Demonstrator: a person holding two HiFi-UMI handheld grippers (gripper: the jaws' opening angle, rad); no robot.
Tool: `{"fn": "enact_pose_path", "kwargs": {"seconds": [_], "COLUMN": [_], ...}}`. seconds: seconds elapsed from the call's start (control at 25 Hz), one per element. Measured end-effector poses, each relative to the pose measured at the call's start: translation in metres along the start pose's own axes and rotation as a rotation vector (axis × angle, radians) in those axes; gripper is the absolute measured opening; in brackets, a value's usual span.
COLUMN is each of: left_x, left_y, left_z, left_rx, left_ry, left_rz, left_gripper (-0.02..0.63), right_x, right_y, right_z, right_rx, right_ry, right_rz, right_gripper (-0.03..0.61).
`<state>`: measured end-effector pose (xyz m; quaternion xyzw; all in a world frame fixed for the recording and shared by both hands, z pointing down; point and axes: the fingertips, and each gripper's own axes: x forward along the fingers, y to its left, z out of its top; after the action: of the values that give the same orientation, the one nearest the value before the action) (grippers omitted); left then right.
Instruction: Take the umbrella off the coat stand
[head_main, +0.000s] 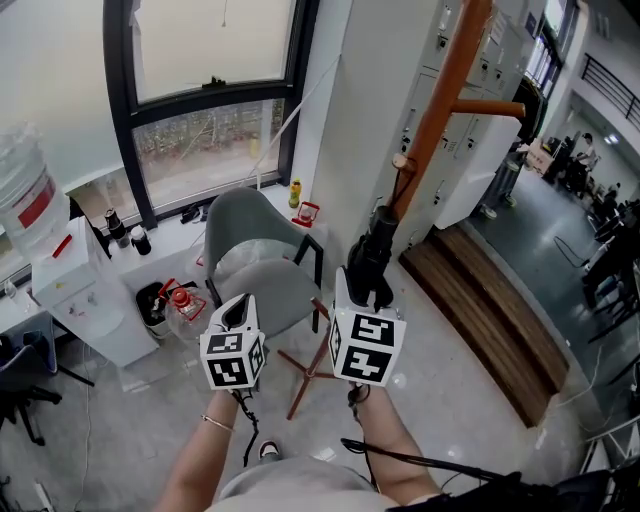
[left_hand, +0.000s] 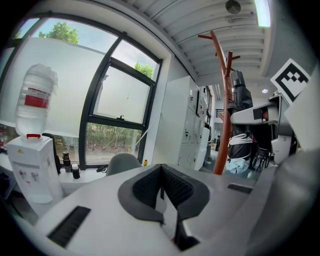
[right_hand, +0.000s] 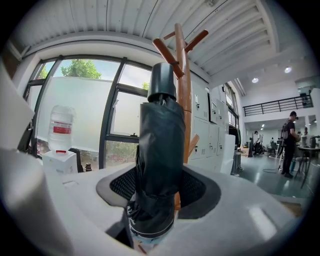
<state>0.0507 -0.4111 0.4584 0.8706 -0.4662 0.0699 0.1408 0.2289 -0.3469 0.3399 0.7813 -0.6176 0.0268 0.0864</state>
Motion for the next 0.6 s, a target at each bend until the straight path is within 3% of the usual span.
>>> {"fn": "enact_pose_path", "kwargs": {"seconds": [0.6], "left_x": [-0.026], "left_y": [-0.003], "left_z": [0.007], "left_rx": [0.002], "left_ry": [-0.041], "left_rz": [0.043], "left_gripper": [0.005], "right_x": [-0.022], "right_y": [0.005], "right_z": [0.017], "right_rx": [-0.026], "right_ry": [-0.05], "right_rz": [0.041], "right_gripper": [0.229]}}
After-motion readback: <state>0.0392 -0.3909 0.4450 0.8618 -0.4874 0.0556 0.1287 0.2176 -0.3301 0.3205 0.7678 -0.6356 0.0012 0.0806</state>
